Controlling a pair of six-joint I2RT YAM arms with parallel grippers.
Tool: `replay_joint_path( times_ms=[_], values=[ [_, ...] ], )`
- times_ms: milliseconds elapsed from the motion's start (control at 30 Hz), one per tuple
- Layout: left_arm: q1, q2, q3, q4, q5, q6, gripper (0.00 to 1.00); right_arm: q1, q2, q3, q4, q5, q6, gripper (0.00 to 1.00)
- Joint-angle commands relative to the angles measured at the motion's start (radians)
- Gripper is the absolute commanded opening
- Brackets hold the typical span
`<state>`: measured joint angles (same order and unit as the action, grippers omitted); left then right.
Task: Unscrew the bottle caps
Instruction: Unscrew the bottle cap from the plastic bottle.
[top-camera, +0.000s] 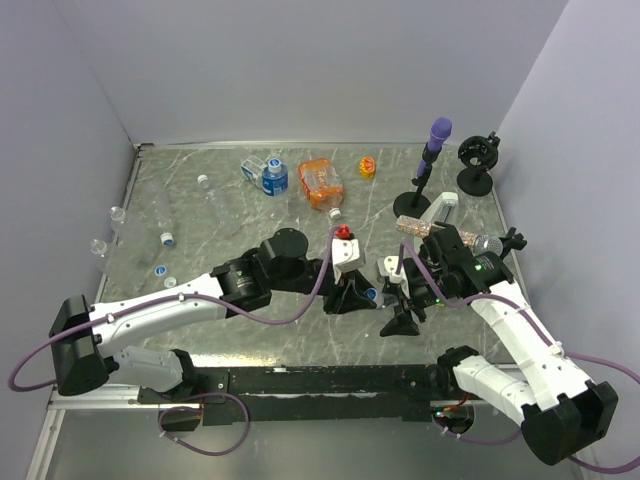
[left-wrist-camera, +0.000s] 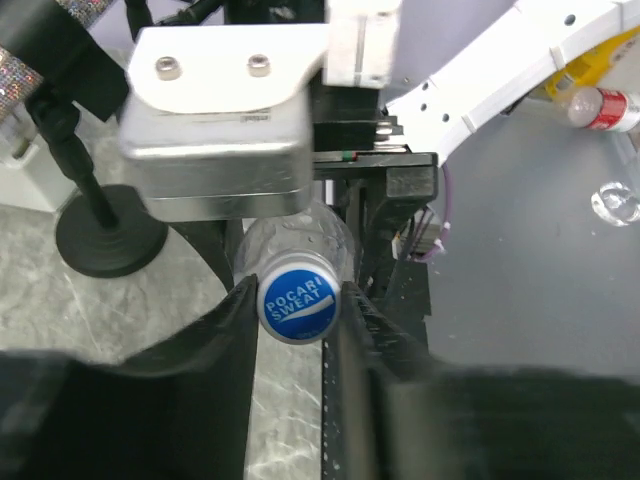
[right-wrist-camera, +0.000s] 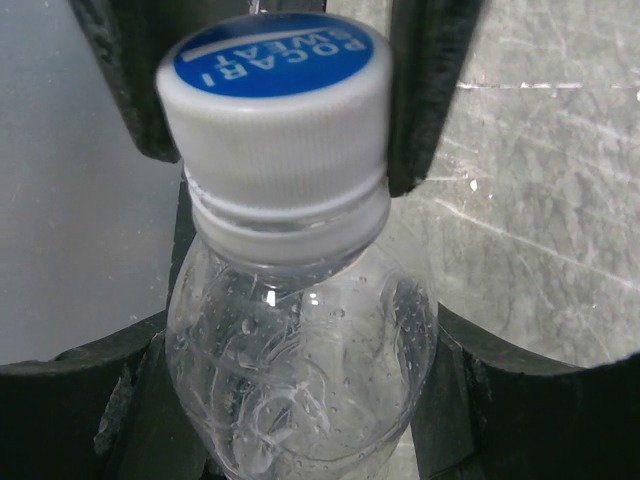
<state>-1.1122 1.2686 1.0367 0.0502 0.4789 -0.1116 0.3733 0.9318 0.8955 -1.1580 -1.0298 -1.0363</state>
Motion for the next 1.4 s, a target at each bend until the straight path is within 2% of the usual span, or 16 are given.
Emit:
replay_joint_path(
  times_ms=[0, 100, 133, 400, 600, 700, 833, 933, 1000, 1200, 1233, 1267, 1300, 1333, 1367],
  values=[
    [0.003, 0.014, 0.065, -0.015, 0.055, -0.003, 0.25, 0.006, -0.004, 0.006, 0.018, -0.027, -0.014, 0.12],
    [0.003, 0.005, 0.051, 0.022, 0.037, -0.042, 0.02, 0.004, -0.007, -0.001, 0.027, -0.021, -0.007, 0.12],
    [0.003, -0.003, 0.039, 0.043, 0.017, -0.077, 0.01, 0.006, -0.01, -0.003, 0.032, -0.016, 0.001, 0.12],
    [0.005, -0.093, -0.027, 0.034, -0.259, -0.486, 0.01, -0.046, -0.034, -0.023, 0.162, 0.034, 0.157, 0.12],
    [0.003, -0.201, -0.116, -0.044, -0.583, -0.854, 0.01, -0.082, -0.019, -0.007, 0.192, 0.054, 0.2, 0.11],
    [-0.003, -0.178, -0.107, -0.049, -0.606, -0.996, 0.01, -0.085, -0.014, -0.01, 0.198, 0.053, 0.205, 0.11],
    [-0.017, -0.077, -0.006, -0.189, -0.649, -1.143, 0.01, -0.086, -0.01, -0.004, 0.198, 0.071, 0.206, 0.1],
    [-0.014, -0.011, 0.106, -0.442, -0.741, -1.339, 0.01, -0.085, -0.022, -0.01, 0.221, 0.109, 0.228, 0.09],
    [-0.008, 0.031, 0.192, -0.571, -0.747, -1.427, 0.01, -0.086, -0.034, -0.023, 0.236, 0.114, 0.237, 0.09],
    [-0.008, -0.014, 0.142, -0.425, -0.695, -1.38, 0.01, -0.091, -0.031, -0.029, 0.227, 0.086, 0.223, 0.09],
    [-0.008, -0.024, 0.135, -0.411, -0.694, -1.346, 0.09, -0.091, -0.028, -0.027, 0.224, 0.08, 0.219, 0.09],
    [-0.008, -0.035, 0.129, -0.408, -0.692, -1.327, 0.23, -0.094, -0.03, -0.027, 0.222, 0.074, 0.214, 0.09],
    [-0.008, -0.057, 0.12, -0.386, -0.688, -1.283, 0.44, -0.093, -0.028, -0.029, 0.218, 0.065, 0.21, 0.09],
    [-0.008, -0.07, 0.108, -0.371, -0.681, -1.26, 0.55, -0.093, -0.028, -0.029, 0.215, 0.06, 0.203, 0.09],
    [-0.008, -0.089, 0.093, -0.351, -0.669, -1.217, 0.72, -0.093, -0.025, -0.03, 0.21, 0.051, 0.196, 0.09]
  ],
)
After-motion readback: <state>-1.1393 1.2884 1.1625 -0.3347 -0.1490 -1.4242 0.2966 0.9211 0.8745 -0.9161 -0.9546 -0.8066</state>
